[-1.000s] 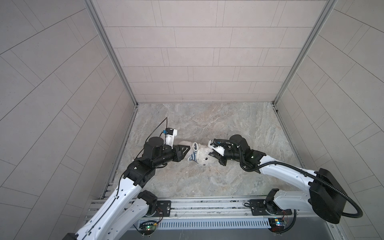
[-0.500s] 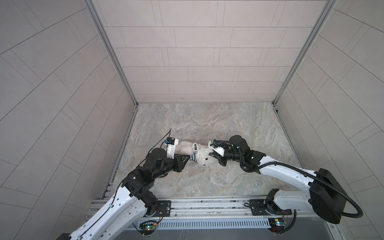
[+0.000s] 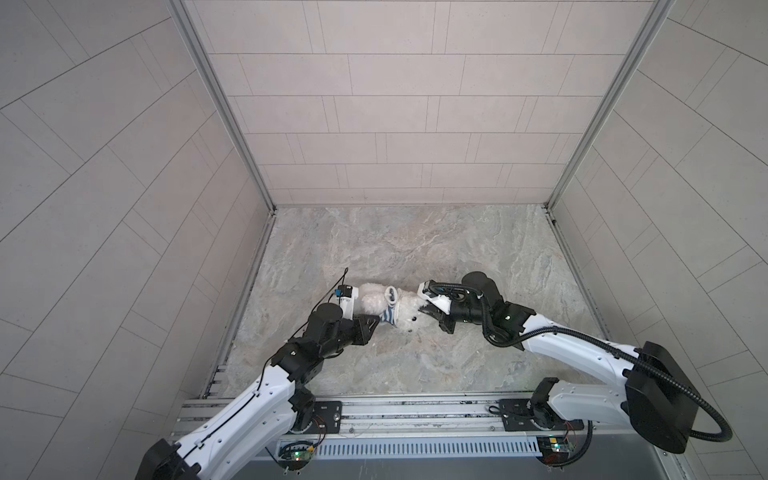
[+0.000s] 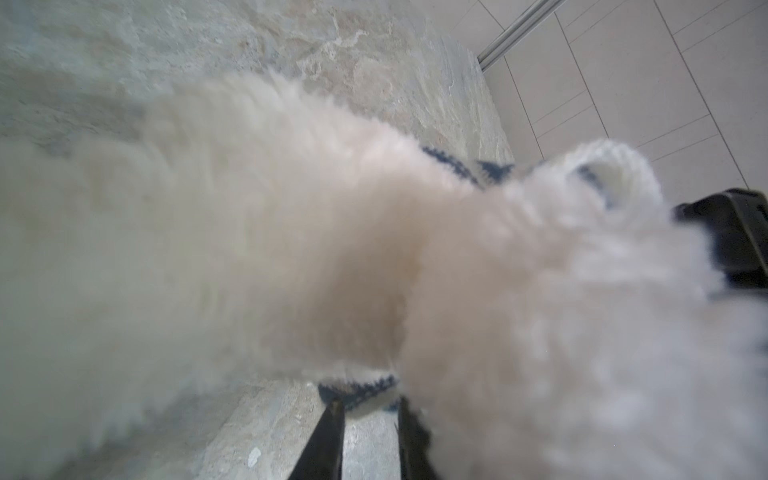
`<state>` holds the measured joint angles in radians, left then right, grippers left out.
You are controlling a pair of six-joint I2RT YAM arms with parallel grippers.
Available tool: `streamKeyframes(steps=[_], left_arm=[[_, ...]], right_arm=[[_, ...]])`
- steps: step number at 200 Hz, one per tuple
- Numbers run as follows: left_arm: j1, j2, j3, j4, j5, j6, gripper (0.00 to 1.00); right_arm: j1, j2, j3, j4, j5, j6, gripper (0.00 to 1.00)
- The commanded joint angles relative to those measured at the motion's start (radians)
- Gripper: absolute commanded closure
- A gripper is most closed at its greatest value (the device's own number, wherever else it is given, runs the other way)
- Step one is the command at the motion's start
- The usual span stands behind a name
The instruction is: Dress the teddy bear
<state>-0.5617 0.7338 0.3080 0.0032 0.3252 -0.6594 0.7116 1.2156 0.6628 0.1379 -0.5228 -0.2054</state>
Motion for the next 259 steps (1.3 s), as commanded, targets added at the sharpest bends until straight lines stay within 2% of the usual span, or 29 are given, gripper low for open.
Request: streamKeyframes(steps=[1, 62, 96, 132, 148, 175, 206, 259], left_arm=[[0.005, 0.036, -0.001, 0.123, 0.025, 0.041, 0.72], [-0.002, 0.101, -0.012, 0.210, 0.060, 0.048, 0.73], [-0.049, 0.111, -0.016, 0.196, 0.036, 0.057, 0.71], [-0.056, 0.158, -0.011, 0.221, 0.037, 0.059, 0.71], [-0.056, 0.173, -0.005, 0.227, 0.037, 0.061, 0.74], [-0.055, 0.169, -0.004, 0.232, 0.038, 0.059, 0.85], [-0.056, 0.114, -0.010, 0.196, 0.030, 0.057, 1.00], [-0.053, -0.153, 0.009, -0.053, -0.090, 0.047, 1.00]], right_arm=[[0.003, -0.018, 0.004, 0.040, -0.037, -0.016, 1.00], [0.003, 0.002, 0.006, 0.060, -0.047, -0.014, 1.00], [0.003, 0.004, 0.008, 0.066, -0.043, -0.016, 1.00], [0.003, -0.001, 0.008, 0.065, -0.044, -0.014, 1.00], [0.003, -0.007, 0.006, 0.063, -0.042, -0.017, 1.00], [0.003, -0.019, 0.000, 0.060, -0.029, -0.017, 1.00], [0.003, -0.022, 0.001, 0.050, -0.020, -0.025, 1.00], [0.003, -0.052, 0.000, -0.047, 0.093, -0.110, 1.00]])
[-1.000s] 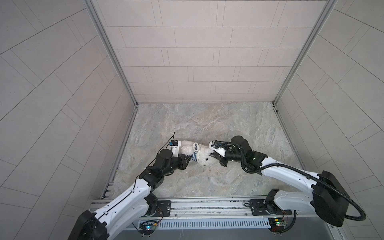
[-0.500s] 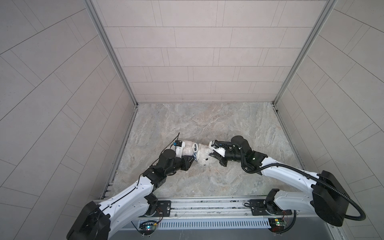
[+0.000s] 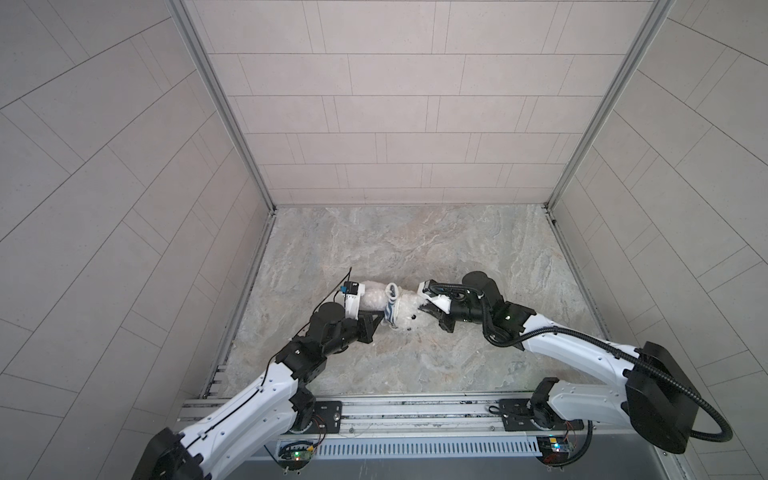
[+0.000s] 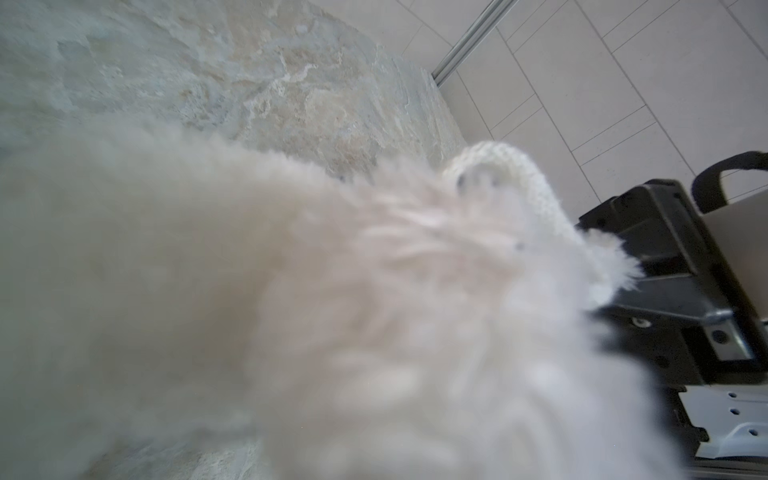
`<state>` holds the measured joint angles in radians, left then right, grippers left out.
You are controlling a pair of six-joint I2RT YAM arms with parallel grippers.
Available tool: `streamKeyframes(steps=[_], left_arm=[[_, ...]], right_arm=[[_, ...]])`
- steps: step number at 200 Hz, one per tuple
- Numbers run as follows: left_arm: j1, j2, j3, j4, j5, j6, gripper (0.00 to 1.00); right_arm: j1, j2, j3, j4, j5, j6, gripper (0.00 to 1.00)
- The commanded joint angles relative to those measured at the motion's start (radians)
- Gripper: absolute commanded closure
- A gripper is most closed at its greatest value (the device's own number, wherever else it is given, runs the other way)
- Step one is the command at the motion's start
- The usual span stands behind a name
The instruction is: Dress the teddy bear
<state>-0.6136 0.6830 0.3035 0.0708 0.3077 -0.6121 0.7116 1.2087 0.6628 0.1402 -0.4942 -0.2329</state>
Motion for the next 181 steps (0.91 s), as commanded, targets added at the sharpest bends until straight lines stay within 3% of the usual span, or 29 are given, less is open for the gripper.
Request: streamKeyframes(steps=[1, 61, 116, 163, 181], left_arm=[[-0.001, -0.106, 0.015, -0.123, -0.076, -0.001, 1.00], [0.017, -0.191, 0.081, -0.138, -0.129, -0.026, 1.00], [-0.030, -0.049, 0.161, 0.048, 0.058, -0.009, 1.00], [-0.058, -0.026, 0.222, 0.055, 0.059, -0.008, 1.00], [-0.058, -0.035, 0.253, -0.012, -0.036, -0.029, 1.00]], right_arm=[[0.003, -0.047, 0.001, -0.052, 0.067, -0.086, 1.00], [0.020, -0.119, -0.022, -0.120, 0.169, -0.193, 1.00], [0.094, -0.097, 0.043, -0.220, 0.245, -0.245, 1.00], [0.137, -0.059, 0.067, -0.276, 0.307, -0.283, 1.00], [0.158, -0.056, 0.072, -0.282, 0.343, -0.304, 1.00]])
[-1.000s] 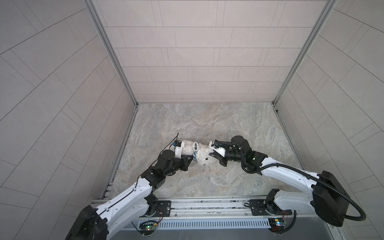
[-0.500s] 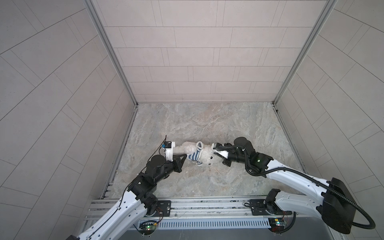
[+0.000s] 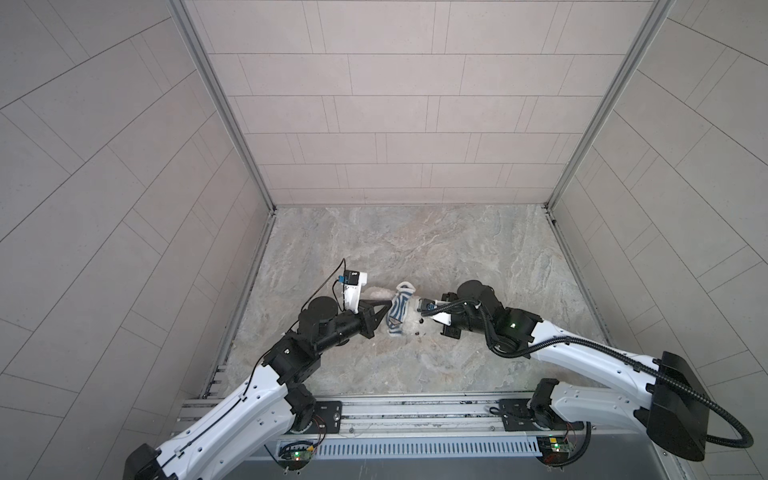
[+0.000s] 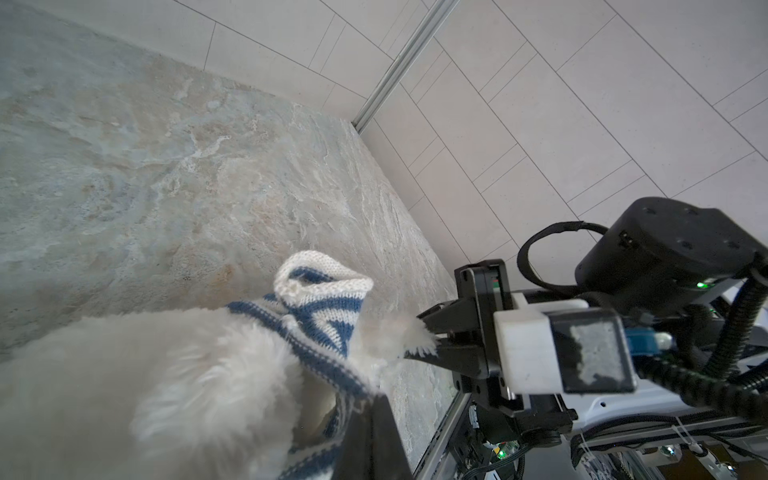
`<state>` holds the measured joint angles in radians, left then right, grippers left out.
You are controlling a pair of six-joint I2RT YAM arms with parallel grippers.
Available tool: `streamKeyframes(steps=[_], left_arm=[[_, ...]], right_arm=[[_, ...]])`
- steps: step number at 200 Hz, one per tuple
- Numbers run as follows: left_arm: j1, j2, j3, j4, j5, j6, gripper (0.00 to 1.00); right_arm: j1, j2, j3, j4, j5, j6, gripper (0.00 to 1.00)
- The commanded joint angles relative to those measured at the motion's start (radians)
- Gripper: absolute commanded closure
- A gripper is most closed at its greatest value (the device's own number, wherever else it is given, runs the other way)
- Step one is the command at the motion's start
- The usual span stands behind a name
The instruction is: Dress the teddy bear
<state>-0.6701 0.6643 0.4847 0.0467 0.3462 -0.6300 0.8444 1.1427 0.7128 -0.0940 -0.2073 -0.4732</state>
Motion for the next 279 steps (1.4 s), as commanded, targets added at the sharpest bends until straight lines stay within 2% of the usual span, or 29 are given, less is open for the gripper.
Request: streamKeyframes(steps=[1, 32, 65, 85, 108, 150, 168, 197, 215, 227, 250, 279], left_arm=[[-0.001, -0.018, 0.074, 0.004, -0.085, -0.013, 1.00], [0.009, -0.035, 0.146, -0.208, -0.281, -0.037, 1.00], [0.020, -0.085, 0.155, -0.356, -0.375, -0.078, 1.00], [0.044, -0.128, 0.129, -0.423, -0.414, -0.114, 1.00], [0.085, -0.188, 0.064, -0.418, -0.388, -0.162, 1.00], [0.086, -0.236, -0.063, -0.397, -0.353, -0.195, 1.00], [0.084, -0.233, -0.108, -0.355, -0.319, -0.183, 1.00], [0.061, -0.255, -0.164, -0.206, -0.173, -0.138, 1.00], [0.053, -0.257, -0.163, -0.206, -0.120, -0.113, 1.00], [0.053, -0.255, -0.146, -0.252, -0.134, -0.100, 1.00], [0.055, -0.265, -0.106, -0.316, -0.207, -0.083, 0.69], [0.084, -0.238, -0.005, -0.412, -0.216, -0.024, 0.51]], right_arm=[[0.027, 0.009, 0.021, -0.047, 0.057, -0.064, 1.00], [0.042, -0.069, -0.027, 0.012, 0.103, -0.083, 1.00], [0.043, -0.134, -0.066, 0.070, 0.174, -0.050, 1.00], [0.042, -0.170, -0.087, 0.122, 0.175, -0.030, 1.00], [0.042, -0.203, -0.146, 0.180, 0.189, 0.015, 1.00], [0.043, -0.246, -0.182, 0.254, 0.174, 0.054, 1.00], [0.041, -0.252, -0.179, 0.261, 0.175, 0.064, 1.00], [0.042, -0.218, -0.140, 0.226, 0.182, 0.070, 1.00], [0.042, -0.208, -0.129, 0.227, 0.189, 0.058, 1.00], [0.045, -0.199, -0.118, 0.216, 0.196, 0.033, 1.00], [0.079, -0.184, -0.099, 0.183, 0.243, -0.076, 1.00], [0.154, -0.174, -0.065, 0.145, 0.353, -0.253, 1.00]])
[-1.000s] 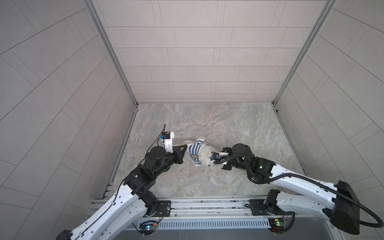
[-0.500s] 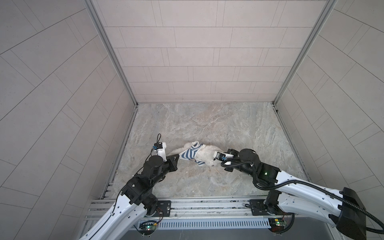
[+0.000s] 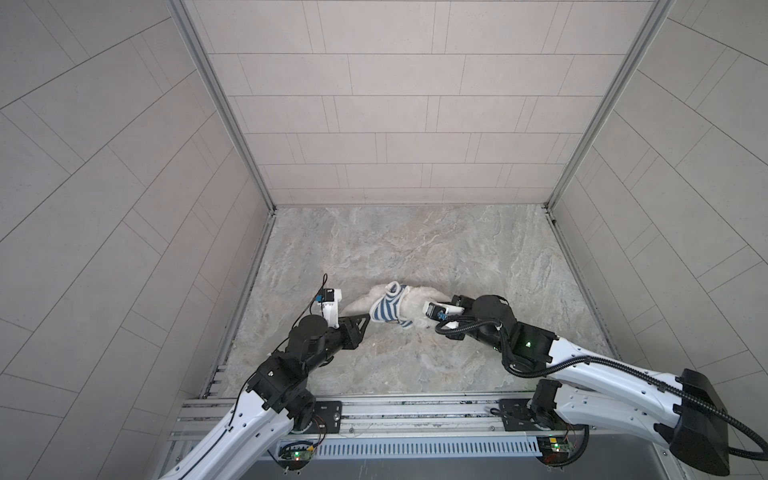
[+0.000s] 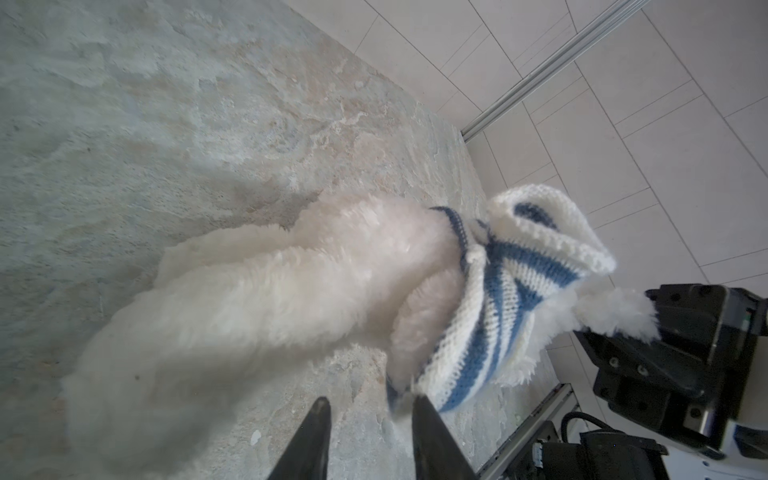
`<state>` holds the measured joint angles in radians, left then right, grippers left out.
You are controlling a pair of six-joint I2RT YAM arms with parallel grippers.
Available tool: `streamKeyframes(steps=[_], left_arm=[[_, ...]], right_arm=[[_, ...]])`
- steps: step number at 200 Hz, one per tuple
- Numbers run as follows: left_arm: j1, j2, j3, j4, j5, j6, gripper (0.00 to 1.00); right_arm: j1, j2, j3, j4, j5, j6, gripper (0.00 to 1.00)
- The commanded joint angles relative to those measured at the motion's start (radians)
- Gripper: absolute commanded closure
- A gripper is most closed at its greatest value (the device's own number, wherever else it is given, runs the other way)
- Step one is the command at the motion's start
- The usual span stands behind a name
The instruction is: Dress the teddy bear
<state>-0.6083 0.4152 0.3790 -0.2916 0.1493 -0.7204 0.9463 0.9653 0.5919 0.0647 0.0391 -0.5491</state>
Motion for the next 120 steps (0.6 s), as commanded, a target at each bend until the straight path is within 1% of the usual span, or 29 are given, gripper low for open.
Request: streamKeyframes(steps=[1, 13, 24, 41, 58, 70, 93, 120], left_arm=[[0.024, 0.014, 0.105, -0.077, -0.018, 0.070, 0.50], [0.036, 0.036, 0.163, -0.125, -0.002, 0.104, 0.45], [0.042, 0.064, 0.212, -0.147, 0.034, 0.127, 0.44], [0.048, 0.157, 0.282, -0.169, 0.107, 0.123, 0.42], [0.048, 0.276, 0.351, -0.242, 0.163, 0.112, 0.45], [0.046, 0.315, 0.365, -0.251, 0.197, 0.100, 0.47], [0.045, 0.339, 0.370, -0.266, 0.239, 0.094, 0.43], [0.031, 0.369, 0.362, -0.279, 0.232, 0.104, 0.42]], right_arm=[[0.054, 0.006, 0.056, -0.015, 0.111, -0.184, 1.00], [0.091, 0.030, 0.064, -0.030, 0.168, -0.238, 1.00], [0.123, 0.049, 0.057, -0.021, 0.201, -0.269, 1.00], [0.150, 0.060, 0.035, 0.021, 0.201, -0.272, 1.00], [0.151, 0.067, 0.032, 0.043, 0.190, -0.251, 1.00], [0.151, 0.070, 0.034, 0.044, 0.191, -0.243, 1.00], [0.153, 0.077, 0.033, 0.045, 0.183, -0.237, 1.00], [0.152, 0.087, 0.041, 0.046, 0.179, -0.238, 1.00]])
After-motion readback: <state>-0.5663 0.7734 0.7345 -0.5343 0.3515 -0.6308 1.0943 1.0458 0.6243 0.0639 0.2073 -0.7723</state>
